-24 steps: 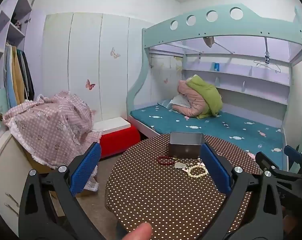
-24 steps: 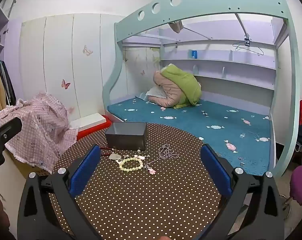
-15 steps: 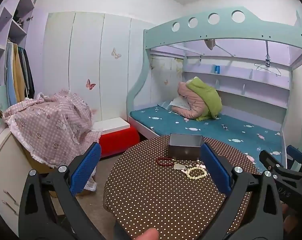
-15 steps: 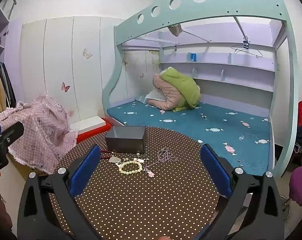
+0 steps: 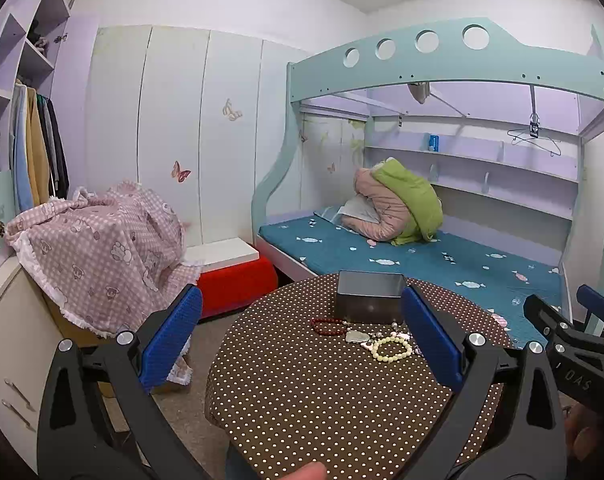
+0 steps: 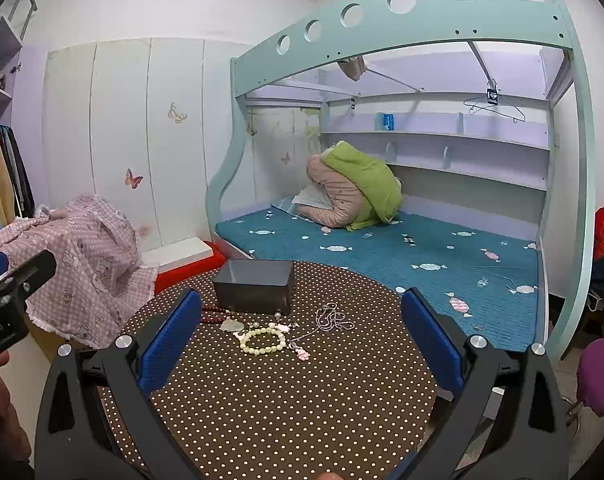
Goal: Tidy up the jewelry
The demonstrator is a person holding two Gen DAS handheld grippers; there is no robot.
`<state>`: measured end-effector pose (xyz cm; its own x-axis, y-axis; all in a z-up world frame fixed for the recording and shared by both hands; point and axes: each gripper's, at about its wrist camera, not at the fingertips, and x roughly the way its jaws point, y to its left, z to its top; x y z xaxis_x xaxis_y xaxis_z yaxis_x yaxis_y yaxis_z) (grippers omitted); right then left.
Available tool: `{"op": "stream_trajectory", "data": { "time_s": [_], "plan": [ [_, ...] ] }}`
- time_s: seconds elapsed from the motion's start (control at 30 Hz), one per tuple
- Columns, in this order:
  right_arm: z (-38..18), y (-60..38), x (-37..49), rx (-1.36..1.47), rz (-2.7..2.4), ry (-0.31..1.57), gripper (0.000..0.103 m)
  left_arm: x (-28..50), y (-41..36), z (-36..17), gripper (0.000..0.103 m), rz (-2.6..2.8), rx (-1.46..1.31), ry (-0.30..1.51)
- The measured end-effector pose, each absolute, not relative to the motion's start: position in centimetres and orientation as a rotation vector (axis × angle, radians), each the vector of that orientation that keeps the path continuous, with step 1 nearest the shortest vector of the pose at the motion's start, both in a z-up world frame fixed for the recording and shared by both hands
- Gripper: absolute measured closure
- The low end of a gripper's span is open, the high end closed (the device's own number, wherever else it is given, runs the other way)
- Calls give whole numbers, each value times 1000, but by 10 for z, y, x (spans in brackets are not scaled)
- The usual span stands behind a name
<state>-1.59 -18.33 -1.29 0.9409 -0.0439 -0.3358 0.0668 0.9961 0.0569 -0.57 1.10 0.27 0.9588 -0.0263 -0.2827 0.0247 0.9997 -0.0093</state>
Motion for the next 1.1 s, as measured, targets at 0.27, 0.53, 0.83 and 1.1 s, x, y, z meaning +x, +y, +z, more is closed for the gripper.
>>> {"op": "stream_trajectory", "data": {
  "time_s": [0.27,0.53,0.83,1.1],
  "plan": [
    [-13,-182,-16,61,-50,338,7,-5,8,2,5,-27,-1,288],
    [-13,-183,-16,65,-51,338,7,-2,7,-2,5,-16,-1,292],
    [-15,-202,-6,67,-91,337,7,15,7,-16,5,-4,-1,328],
    [-41,-220,20,84,-105,421,7,64,2,-58,5,19,21,445]
  ]
}}
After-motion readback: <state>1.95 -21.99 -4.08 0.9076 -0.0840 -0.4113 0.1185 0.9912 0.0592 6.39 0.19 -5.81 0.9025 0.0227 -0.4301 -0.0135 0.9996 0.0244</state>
